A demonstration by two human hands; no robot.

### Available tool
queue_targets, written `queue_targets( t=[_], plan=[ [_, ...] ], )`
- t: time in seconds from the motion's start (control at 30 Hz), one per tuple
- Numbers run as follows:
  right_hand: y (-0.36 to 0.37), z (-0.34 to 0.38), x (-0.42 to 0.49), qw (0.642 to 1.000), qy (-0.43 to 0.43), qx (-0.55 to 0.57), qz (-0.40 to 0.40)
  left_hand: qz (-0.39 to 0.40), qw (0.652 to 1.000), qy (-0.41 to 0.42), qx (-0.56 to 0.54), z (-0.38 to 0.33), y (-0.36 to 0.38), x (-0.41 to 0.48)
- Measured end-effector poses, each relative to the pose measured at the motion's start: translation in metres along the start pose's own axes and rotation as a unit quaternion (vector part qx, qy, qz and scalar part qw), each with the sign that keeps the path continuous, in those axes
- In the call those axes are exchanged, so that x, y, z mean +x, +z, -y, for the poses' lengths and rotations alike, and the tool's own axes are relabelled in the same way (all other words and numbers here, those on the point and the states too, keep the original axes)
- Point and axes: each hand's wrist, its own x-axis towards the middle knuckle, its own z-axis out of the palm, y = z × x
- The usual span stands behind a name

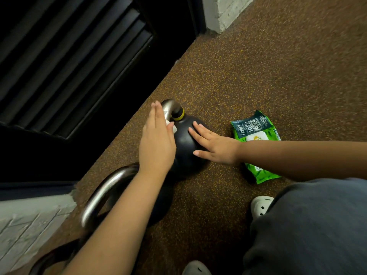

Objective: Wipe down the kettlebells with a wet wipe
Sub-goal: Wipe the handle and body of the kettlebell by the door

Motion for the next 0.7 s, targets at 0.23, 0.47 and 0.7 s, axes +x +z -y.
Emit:
queue_targets(
  t=[0.23, 0.47, 0.7],
  plan=[
    [-0.005, 0.009, 0.0, 0.999, 0.03, -0.001, 0.023, -0.004, 0.999, -0.028, -0.038, 0.005, 0.006, -0.037],
    [-0.028, 0.026, -0.004, 0.994, 0.074, -0.003, 0.08, 0.039, 0.99, -0.069, -0.12, 0.009, 0.0, -0.071],
    [-0.06, 0.048, -0.027, 0.99, 0.07, -0.054, 0.109, 0.166, 0.956, -0.145, -0.193, 0.036, -0.003, -0.117]
  ],
)
